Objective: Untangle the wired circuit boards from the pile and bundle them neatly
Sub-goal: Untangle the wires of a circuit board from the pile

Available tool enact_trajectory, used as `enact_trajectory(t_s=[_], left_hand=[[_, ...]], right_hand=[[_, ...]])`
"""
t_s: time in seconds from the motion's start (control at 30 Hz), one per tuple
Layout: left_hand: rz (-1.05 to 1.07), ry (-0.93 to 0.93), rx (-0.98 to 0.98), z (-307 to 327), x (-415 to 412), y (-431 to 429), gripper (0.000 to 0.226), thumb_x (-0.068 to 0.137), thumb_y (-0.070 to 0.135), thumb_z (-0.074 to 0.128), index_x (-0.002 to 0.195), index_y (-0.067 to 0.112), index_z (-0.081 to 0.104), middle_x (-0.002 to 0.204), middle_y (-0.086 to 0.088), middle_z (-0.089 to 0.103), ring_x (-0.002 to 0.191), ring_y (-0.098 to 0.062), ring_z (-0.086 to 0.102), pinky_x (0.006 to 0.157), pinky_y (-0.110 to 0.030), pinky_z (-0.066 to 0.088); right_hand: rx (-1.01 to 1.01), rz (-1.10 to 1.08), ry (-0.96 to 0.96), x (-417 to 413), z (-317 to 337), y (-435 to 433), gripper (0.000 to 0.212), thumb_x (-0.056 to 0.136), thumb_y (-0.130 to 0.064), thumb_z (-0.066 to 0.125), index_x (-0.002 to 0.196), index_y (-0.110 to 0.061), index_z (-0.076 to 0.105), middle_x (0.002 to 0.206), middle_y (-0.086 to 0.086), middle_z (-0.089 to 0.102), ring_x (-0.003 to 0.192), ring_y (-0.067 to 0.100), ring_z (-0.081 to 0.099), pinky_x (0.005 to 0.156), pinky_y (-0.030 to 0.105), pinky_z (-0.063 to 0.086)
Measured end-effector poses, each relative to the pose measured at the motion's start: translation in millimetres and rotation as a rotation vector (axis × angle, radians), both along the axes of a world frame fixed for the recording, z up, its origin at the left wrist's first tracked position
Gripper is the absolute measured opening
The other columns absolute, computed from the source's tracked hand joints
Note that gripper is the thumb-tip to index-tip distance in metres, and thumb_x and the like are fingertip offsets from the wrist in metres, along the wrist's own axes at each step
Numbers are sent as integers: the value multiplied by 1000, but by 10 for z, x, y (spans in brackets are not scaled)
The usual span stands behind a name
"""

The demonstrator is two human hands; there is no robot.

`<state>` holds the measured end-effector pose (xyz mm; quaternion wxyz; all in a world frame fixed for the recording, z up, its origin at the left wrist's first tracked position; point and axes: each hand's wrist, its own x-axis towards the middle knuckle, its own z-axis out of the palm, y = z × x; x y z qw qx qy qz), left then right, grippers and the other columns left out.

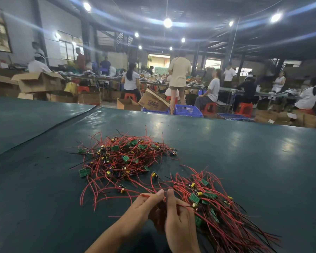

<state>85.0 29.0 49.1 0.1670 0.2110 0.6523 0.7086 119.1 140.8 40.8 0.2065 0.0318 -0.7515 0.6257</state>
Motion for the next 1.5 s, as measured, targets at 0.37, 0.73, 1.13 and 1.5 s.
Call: enact_trajectory(t_s=[0.37,0.73,1.13,1.5], left_hand=[[659,823,-755,-257,-294,-267,13,89,35,61,92,25,68,108,13,62,106,-9,53,93,-30,43],[664,597,-1095,-400,-510,-603,38,90,21,47,125,28,57,128,11,52,114,-15,48,101,-31,35],[710,1126,-491,-175,-286,-306,20,81,13,69,100,12,73,108,5,66,102,-4,54,90,-23,44],[498,1147,-269,-205,-165,-169,26,78,10,75,104,11,73,129,-1,58,112,-6,60,85,-26,55]], right_hand=[[-1028,-141,-352,-186,8,307,52,98,-55,37,72,-14,56,42,-5,34,28,7,24,31,16,21],[-874,-120,-246,-198,-32,258,41,98,-49,42,108,-18,65,54,-1,53,36,8,31,34,20,24],[-350,9,-259,-153,-98,91,27,94,-34,55,88,-14,72,61,-1,65,47,6,51,39,21,39],[-113,154,-98,-60,-114,-25,24,95,-17,57,114,-25,70,88,-4,76,75,8,70,70,24,55]])
